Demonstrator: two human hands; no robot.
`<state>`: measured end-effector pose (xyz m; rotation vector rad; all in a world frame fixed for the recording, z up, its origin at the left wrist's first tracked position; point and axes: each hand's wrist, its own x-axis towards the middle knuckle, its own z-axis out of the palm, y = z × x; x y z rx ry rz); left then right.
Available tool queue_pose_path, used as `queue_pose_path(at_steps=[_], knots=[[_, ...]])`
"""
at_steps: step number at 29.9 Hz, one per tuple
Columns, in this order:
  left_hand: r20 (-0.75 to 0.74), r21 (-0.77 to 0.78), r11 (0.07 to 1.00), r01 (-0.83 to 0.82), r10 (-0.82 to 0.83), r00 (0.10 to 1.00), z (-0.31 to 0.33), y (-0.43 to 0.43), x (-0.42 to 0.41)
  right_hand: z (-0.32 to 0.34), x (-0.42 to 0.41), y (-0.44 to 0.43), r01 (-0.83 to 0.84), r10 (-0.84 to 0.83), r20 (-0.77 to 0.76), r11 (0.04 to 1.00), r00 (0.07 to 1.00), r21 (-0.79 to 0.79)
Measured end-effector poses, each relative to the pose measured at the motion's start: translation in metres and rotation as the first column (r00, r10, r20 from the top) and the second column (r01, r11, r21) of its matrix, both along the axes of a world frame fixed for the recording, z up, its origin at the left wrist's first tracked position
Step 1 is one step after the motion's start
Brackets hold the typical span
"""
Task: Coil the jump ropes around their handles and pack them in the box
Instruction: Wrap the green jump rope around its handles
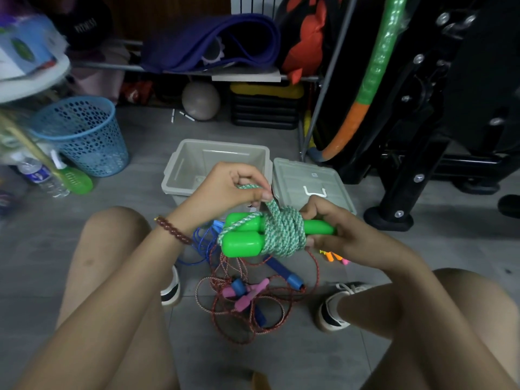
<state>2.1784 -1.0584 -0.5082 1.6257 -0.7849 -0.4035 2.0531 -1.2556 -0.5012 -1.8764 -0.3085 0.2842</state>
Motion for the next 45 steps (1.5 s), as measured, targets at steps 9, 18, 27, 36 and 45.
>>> queue_pose_path(at_steps=[9,18,27,36,45], knots=[[-0.073,-0.144,0.989,0.025,-0.035,0.997,0.001,0.001,0.008,0.006,-0.001,-0.005,0.074,-0.098,0.067,0.954,0.993,0.292],[-0.136,0.046,0.993,-0.104,0.11,0.985,-0.016,-0.025,-0.016,0.001,0.004,0.011,0.328,-0.38,0.017,0.819,0.925,0.472],[0.147,0.218,0.966,-0.142,0.111,0.983,-0.025,-0.031,-0.025,-0.022,0.023,0.005,0.71,-0.752,0.167,0.657,0.637,0.252],[0.839,0.275,0.812,-0.515,0.059,0.541,-0.009,-0.021,-0.035,-0.03,0.022,0.013,0.764,-0.65,0.456,0.635,0.608,-0.114],[0.67,0.207,0.922,-0.326,0.109,0.735,-0.004,-0.018,-0.042,-0.017,0.015,0.031,0.683,-0.47,0.527,0.647,0.708,-0.34]])
